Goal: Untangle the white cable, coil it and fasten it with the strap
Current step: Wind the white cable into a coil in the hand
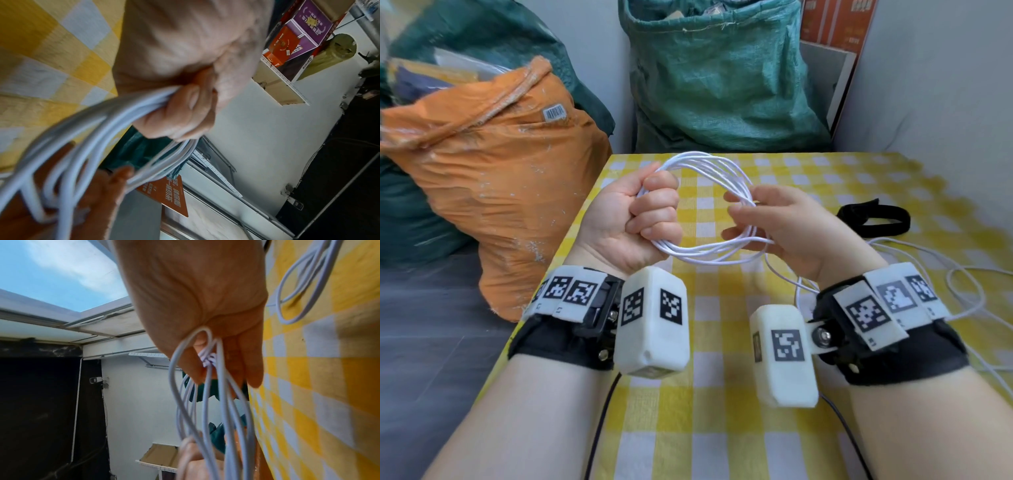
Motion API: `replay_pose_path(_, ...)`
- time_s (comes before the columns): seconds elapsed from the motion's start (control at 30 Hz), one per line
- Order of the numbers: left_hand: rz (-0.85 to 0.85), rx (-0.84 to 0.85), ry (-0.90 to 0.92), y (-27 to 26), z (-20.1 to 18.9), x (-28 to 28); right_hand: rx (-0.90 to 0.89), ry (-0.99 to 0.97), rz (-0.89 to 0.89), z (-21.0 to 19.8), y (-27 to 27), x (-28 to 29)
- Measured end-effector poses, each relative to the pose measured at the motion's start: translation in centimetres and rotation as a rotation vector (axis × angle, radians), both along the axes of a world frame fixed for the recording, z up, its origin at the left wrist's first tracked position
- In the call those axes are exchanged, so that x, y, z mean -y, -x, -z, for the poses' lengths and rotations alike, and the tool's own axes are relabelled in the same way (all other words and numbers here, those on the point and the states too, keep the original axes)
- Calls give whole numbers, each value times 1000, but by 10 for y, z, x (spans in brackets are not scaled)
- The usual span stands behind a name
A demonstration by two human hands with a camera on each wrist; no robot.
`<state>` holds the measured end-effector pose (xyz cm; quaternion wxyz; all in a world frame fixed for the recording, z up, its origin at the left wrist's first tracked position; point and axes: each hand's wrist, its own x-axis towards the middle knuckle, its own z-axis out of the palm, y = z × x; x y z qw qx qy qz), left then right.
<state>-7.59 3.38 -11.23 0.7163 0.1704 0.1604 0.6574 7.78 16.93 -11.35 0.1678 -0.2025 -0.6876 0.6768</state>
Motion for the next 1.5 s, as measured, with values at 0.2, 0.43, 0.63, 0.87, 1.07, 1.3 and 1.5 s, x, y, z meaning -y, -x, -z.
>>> replay_pose_path(0.2,-355,-221,236,-12,6,-11,-223,439,-14,-4,4,2)
replay_pose_path(0.43,-353,-263,284,-14,6,-12,-216,626,17,-9,7,8)
replay_pose_path(0.63,-319,-377,270,-24,4,-13,-89,395,250,-1,11,8)
replay_pose_path(0.87,-267,-443,216,-30,5,-13,-59,248,366,-1,12,10)
replay_pose_path(1.07,-259,-423,136,-28,7,-12,-104,282,403,4,14,5)
replay_pose_path(1.3,-359,-279,254,-23,8,-14,-313,801,133,0,9,1)
replay_pose_path(1.5,-365,-235,261,-18,6,-12,-303,844,-15,-1,9,4)
